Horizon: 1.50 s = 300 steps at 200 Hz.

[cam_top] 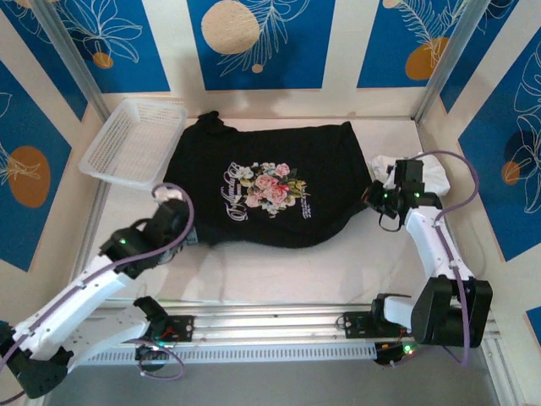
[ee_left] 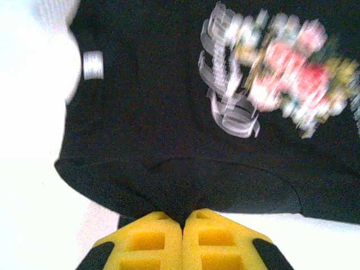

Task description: Fold the inside-out t-shirt

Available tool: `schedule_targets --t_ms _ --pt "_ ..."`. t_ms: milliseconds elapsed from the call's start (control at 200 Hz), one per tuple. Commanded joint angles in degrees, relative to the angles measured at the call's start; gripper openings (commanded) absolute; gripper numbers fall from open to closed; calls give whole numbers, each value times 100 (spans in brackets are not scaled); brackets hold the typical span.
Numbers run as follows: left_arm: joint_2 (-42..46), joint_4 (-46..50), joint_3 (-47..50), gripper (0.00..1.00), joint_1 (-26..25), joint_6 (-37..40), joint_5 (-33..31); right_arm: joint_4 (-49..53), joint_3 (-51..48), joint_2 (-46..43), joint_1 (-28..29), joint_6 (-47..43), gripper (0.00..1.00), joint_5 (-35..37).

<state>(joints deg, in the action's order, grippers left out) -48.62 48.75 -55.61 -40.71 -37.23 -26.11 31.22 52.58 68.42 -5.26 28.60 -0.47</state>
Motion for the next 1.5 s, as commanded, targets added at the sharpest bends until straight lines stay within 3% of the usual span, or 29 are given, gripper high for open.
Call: schedule_targets --t_ms 0,260,485,570,710,865,930,1100,1300,1385,1440,1495 --pt "119 -263 -1216 0 61 1436 -807 132 637 -557 -51 -185 2 -37" --pt "161 -372 -4080 0 62 2493 -288 1153 2540 -2049 -247 -665 2 554" --pt "-231 -569 -5922 0 55 2918 122 1877 4697 -2520 -246 -886 0 811" --pt "-492 -757 -6321 0 54 3233 -237 2054 5414 -2413 -247 -917 0 794" --pt "-1321 -952 -7055 0 -109 4107 -1626 2111 6150 -2074 -273 -1025 0 793" --pt "-2323 -1559 -7593 0 -125 5083 -2221 1751 5979 -1643 -303 -1204 0 894" --pt "-2716 -1869 -7619 0 145 5362 -2218 1365 5534 -1452 -293 -1258 0 928" --pt "-3891 -1198 -7441 0 1948 3970 -856 281 4469 -500 -33 -1311 0 971" --pt "-5967 -1845 -6771 0 2747 3235 221 -1247 3843 1785 487 -1424 1 1426" --pt "-7442 -1841 -7556 3 2939 3028 516 -1647 4275 3344 525 -1283 6 1480" --pt "-8557 -1650 -8535 13 3045 2927 882 -1576 4981 4500 527 -1185 8 1603" --pt "-9687 -1235 -9999 27 3109 2871 1148 -1119 5959 5562 519 -1107 19 1772"
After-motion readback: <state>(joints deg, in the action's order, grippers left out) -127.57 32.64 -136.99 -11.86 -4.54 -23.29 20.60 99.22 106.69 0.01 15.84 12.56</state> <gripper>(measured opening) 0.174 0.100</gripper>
